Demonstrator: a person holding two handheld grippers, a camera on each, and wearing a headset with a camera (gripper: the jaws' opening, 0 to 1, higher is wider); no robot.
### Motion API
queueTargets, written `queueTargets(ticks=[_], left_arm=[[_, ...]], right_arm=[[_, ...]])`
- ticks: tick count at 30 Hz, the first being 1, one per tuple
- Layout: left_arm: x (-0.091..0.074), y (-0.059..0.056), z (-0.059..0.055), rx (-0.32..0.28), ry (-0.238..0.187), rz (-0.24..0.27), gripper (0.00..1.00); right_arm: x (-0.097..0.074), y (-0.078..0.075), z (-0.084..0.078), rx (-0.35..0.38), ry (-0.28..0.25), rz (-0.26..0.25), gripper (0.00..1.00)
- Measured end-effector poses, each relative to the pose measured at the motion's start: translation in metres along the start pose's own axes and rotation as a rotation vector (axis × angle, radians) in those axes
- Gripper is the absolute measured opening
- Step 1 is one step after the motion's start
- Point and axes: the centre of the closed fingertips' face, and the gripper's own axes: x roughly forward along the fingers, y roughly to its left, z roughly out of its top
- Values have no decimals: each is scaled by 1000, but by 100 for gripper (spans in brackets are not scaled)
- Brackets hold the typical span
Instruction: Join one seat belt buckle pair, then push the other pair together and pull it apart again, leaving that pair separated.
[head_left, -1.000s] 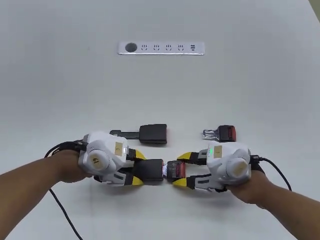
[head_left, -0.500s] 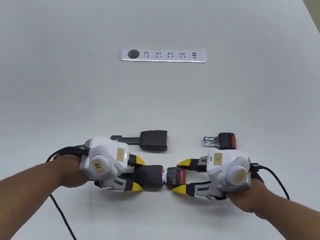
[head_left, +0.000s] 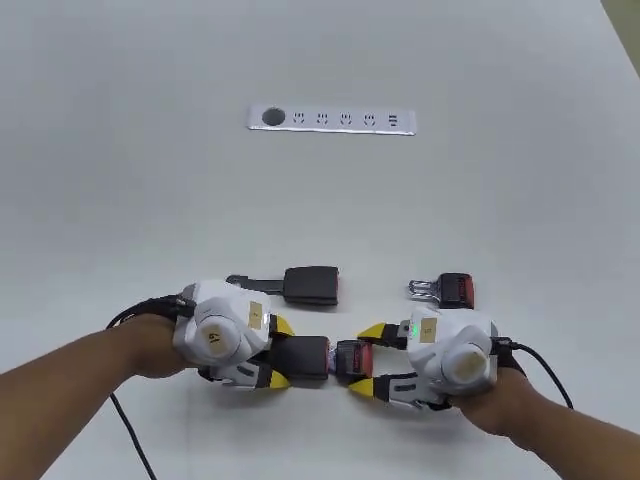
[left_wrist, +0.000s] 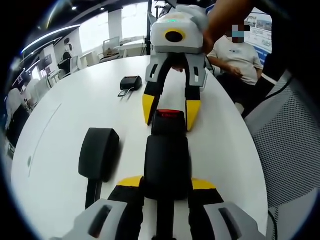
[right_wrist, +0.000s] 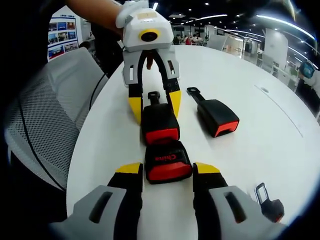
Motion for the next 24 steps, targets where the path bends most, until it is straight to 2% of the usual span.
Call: queueTargets(ticks=[3,5,7,10,14,24], left_arm=[[-1,5,-3,-29,12,41,44],[-3,3,-6,-36,23,27,56],[-5,-3,-2,-54,1,9,62],[-8,-5,2,-69,-10,16,64],[-12,-4,9,-107,-39,26,72],[-24,5,22,-101,-64,56,73]], right_arm=[[-1,-3,1,38,1,-12,53],[-4,-4,5,71,-24,-14,54],[-7,-7,6,75,-34,-26,55],[-11,-12,9,102,-62,-36,59],[-17,-14,14,114,-83,-53,62],[-32,-22,17,124,-96,-80,64]])
